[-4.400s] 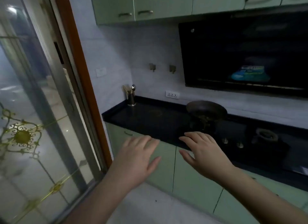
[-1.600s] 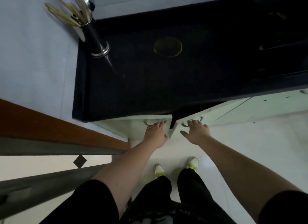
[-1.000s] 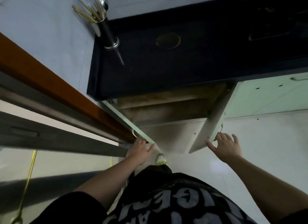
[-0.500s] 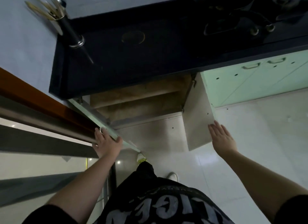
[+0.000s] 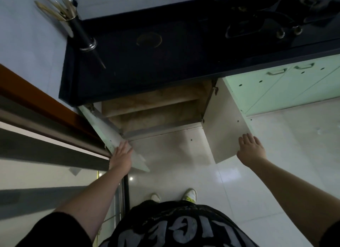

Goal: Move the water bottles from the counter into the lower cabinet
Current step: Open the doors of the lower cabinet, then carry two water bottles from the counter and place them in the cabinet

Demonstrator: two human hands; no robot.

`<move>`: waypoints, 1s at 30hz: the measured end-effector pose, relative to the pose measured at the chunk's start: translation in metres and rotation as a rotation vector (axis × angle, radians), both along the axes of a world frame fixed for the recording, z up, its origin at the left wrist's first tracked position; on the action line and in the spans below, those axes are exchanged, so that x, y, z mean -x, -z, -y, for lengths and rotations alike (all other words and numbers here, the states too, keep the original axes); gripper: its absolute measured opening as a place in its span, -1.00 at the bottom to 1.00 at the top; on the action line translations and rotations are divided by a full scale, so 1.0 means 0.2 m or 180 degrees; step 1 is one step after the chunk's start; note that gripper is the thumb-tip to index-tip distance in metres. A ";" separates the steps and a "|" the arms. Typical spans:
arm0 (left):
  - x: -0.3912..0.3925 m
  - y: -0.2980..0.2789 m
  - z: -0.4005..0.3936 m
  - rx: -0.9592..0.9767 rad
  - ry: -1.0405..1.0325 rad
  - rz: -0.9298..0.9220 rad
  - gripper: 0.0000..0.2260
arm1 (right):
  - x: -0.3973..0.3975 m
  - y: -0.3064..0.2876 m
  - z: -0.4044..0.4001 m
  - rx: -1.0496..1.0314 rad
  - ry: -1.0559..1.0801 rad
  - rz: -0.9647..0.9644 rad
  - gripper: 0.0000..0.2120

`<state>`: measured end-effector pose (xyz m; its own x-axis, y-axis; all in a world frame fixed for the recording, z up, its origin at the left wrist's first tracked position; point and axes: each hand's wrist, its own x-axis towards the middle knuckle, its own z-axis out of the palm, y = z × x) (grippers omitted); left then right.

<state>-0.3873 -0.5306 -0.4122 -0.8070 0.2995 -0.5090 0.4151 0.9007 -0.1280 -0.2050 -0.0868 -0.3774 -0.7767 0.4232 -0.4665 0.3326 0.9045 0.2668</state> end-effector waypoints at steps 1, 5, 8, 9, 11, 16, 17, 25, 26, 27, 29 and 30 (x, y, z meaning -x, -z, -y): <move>-0.02 0.00 0.03 0.0079 0.0132 0.0069 -0.36 | 0.02 0.00 0.05 0.0037 -0.0063 -0.0040 -0.42; -0.08 -0.01 0.20 0.0387 0.0254 0.0102 -0.45 | 0.09 -0.01 0.28 0.0277 -0.0138 -0.0084 -0.51; -0.12 -0.01 0.36 0.0457 0.0250 0.0080 -0.48 | 0.14 -0.03 0.46 0.0355 -0.0144 -0.0063 -0.56; -0.13 -0.02 0.41 0.0435 0.0207 0.0087 -0.48 | 0.16 -0.04 0.52 0.0408 -0.0134 -0.0068 -0.56; -0.14 -0.03 0.52 0.0371 0.0063 0.0097 -0.46 | 0.20 -0.06 0.64 0.0537 -0.0120 -0.0109 -0.56; -0.12 -0.04 0.75 0.0508 -0.0135 0.0177 -0.46 | 0.23 -0.14 0.89 0.0814 -0.0159 -0.0401 -0.59; -0.11 -0.04 0.78 0.0548 -0.0159 0.0159 -0.49 | 0.23 -0.15 0.93 0.0843 -0.0155 -0.0435 -0.58; -0.08 -0.08 0.79 0.0603 0.0001 0.0171 -0.66 | 0.07 -0.17 1.12 0.0942 0.0202 -0.0794 -0.60; -0.08 -0.08 0.74 0.0509 0.0056 0.0196 -0.67 | 0.03 -0.17 1.12 0.0944 0.0256 -0.0842 -0.61; -0.08 -0.09 0.68 0.0426 0.0129 0.0206 -0.67 | -0.01 -0.17 1.13 0.0943 0.0302 -0.0885 -0.61; -0.09 -0.10 0.52 0.0350 0.0328 0.0213 -0.68 | -0.10 -0.18 1.11 0.0939 0.0420 -0.0933 -0.61; -0.10 -0.11 0.42 0.0324 0.0453 0.0209 -0.69 | -0.14 -0.18 1.10 0.0930 0.0502 -0.0963 -0.61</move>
